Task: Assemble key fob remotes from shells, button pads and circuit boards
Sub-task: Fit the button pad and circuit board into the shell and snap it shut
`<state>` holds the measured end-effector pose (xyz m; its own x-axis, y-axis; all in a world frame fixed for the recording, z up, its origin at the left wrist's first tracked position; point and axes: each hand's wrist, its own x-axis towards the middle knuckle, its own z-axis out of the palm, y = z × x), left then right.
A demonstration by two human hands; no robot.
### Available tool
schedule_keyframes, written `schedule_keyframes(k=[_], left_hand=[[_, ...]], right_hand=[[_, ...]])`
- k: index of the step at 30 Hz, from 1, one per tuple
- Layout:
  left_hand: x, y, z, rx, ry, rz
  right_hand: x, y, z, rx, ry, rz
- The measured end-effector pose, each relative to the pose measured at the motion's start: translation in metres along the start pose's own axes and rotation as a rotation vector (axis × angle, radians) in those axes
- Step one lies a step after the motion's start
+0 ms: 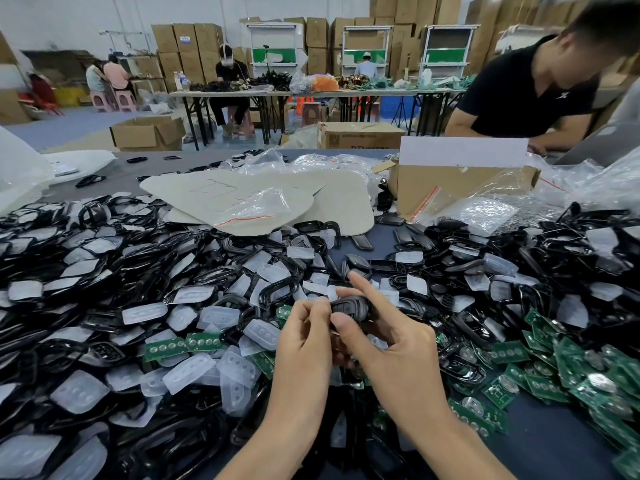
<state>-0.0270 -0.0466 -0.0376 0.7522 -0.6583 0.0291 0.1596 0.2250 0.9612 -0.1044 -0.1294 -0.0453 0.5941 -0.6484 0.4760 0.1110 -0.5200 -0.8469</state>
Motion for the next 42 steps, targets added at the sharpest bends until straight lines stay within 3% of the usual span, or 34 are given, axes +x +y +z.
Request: schedule_keyframes(k=[7,15,25,29,32,36,42], left_hand=[[0.003,0.006,0.003,-0.121,-0.036,0.008],[0.003,0.003,-0.003,0.188,-0.105,0.218],[0.007,0.001,-0.005,0.148,-0.133,0.17],[0.012,0.005,-0.008,-0.029,-0.179,0.042],[0.015,0.011,-0.007,-0.282,-0.189,-0.148],[0.016,0.012,-0.007,-0.425,-0.168,-0.411],[0.018,0.01,-0.011,-0.407,-0.163,-0.368]], right_hand=[[0.001,-0.004,-0.002,0.093,0.025,0.071],[0.008,-0.007,-0.007,0.37,0.062,0.214],[0.01,-0.011,-0.009,0.396,0.019,0.203],[0.012,-0.013,-0.011,0.419,0.013,0.192],[0.011,-0.015,-0.012,0.392,0.002,0.173],[0.011,-0.015,-0.012,0.348,-0.018,0.129],[0.014,-0.011,-0.014,0.294,-0.173,0.144]])
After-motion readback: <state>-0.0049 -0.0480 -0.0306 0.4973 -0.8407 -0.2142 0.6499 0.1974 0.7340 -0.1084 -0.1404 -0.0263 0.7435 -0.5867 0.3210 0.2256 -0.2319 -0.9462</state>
